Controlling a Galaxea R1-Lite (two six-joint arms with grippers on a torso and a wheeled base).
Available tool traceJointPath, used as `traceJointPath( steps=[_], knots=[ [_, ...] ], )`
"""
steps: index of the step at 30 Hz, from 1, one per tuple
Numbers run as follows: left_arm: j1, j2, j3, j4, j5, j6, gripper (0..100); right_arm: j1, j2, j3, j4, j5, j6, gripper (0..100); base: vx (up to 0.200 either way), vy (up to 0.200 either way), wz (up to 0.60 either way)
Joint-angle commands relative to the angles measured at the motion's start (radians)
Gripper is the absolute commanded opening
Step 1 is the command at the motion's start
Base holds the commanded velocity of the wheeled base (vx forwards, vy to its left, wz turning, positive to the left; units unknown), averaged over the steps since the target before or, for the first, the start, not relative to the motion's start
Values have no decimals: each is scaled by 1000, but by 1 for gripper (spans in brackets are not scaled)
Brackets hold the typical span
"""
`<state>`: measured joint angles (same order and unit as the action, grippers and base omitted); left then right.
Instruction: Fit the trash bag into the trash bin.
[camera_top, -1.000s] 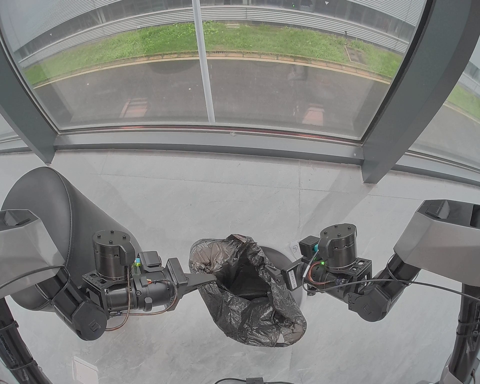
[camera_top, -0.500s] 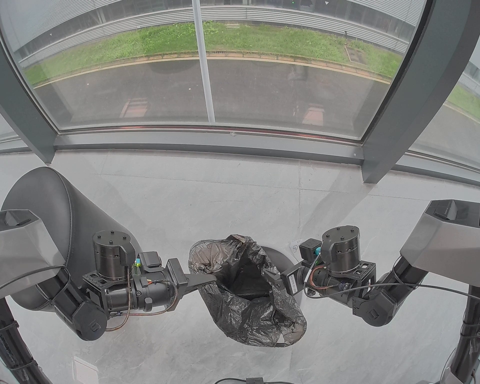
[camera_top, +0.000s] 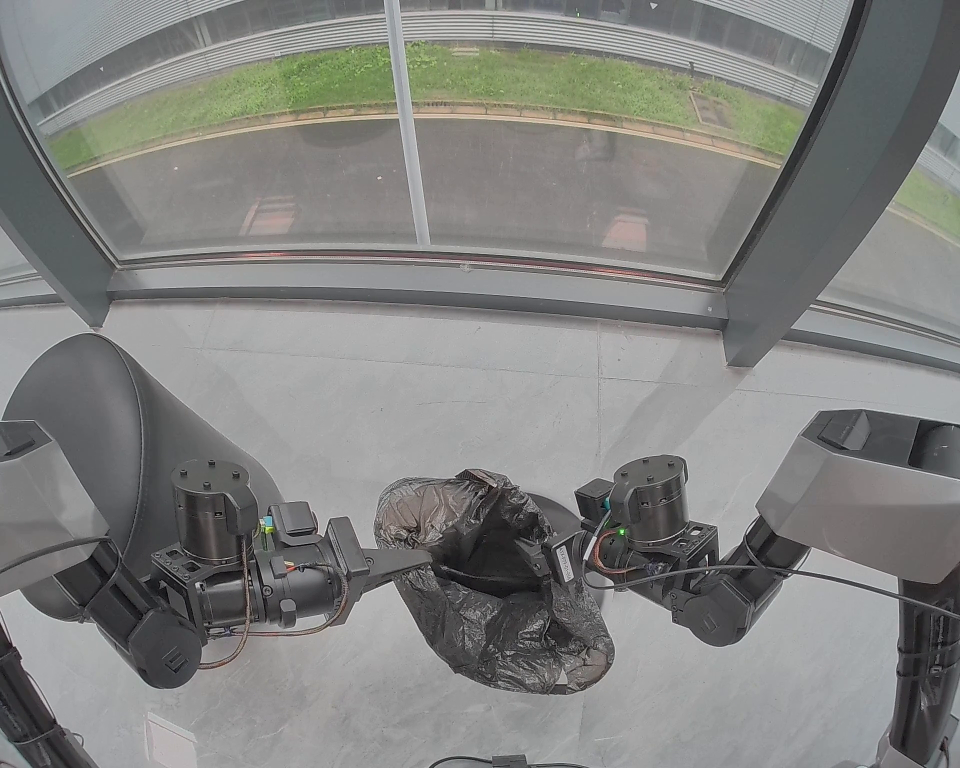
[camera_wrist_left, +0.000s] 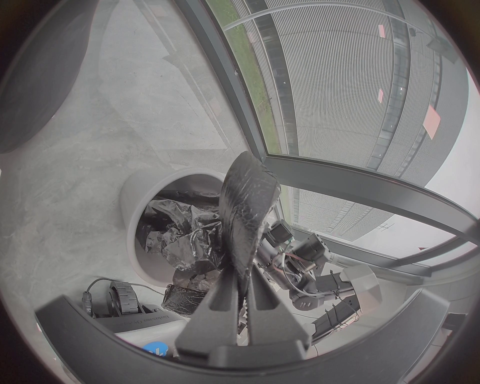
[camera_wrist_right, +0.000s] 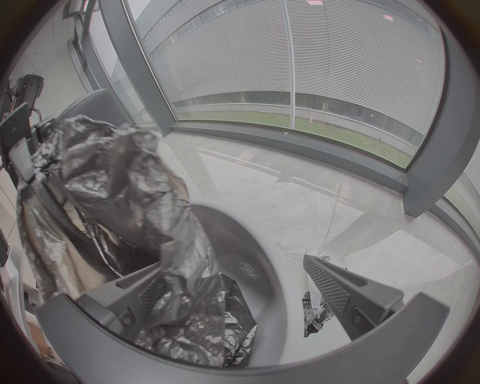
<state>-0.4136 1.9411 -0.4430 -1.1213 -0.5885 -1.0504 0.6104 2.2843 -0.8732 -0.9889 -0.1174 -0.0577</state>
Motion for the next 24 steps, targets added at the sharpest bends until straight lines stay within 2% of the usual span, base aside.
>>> traceJointPath(
  steps=[1, 13, 24],
  knots=[
    [-13, -30, 12, 0, -1, 0, 0, -23, 34, -23, 0, -4, -1, 100, 0, 0, 0],
    [-17, -17, 10, 0, 3, 0, 0, -72, -60, -1, 1, -13, -8, 100, 0, 0, 0],
    [-17, 38, -5, -9, 4, 4, 0, -120, -94, 97, -19, -24, -13, 100, 0, 0, 0]
  ],
)
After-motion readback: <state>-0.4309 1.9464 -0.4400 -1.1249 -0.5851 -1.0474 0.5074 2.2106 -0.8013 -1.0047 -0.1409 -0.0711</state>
